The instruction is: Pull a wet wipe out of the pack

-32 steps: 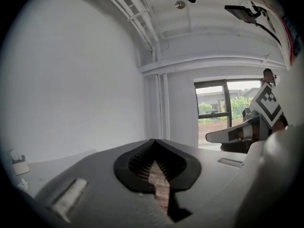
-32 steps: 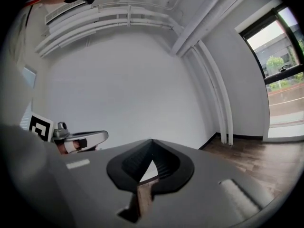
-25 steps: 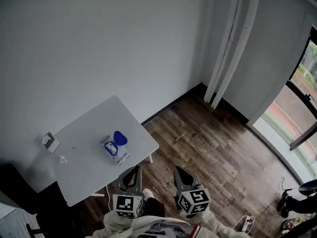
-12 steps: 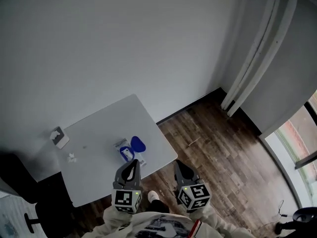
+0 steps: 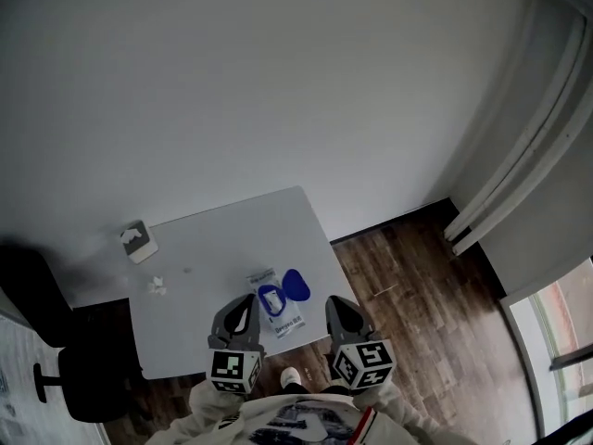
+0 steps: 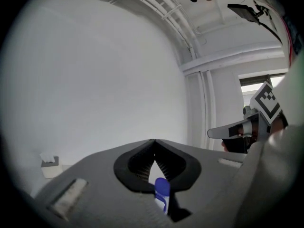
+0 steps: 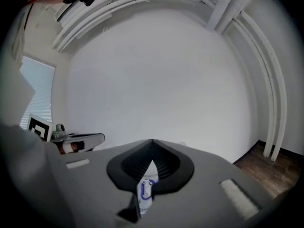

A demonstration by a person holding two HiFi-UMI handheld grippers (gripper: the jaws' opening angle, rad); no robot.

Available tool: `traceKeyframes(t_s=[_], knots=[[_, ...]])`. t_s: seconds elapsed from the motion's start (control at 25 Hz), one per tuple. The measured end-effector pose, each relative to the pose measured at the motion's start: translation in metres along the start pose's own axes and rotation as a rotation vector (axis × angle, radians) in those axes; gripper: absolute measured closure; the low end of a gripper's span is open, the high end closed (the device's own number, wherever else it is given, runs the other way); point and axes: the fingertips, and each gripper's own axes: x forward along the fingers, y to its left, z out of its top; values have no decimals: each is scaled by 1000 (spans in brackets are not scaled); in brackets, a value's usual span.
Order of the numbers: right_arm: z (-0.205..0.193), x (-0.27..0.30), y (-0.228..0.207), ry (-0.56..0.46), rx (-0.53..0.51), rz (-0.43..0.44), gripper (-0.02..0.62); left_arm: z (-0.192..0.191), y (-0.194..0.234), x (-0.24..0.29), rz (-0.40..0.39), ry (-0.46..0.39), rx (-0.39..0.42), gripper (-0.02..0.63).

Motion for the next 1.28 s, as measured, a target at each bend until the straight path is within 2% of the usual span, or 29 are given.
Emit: traceKeyframes(t_s=[0.48, 1.28], knots=[[-8, 44, 10, 79, -22, 101, 591, -20, 30, 6, 107, 51, -53, 601], [10, 119, -37, 142, -15, 320, 589, -19, 30, 64, 322, 112, -49, 601]])
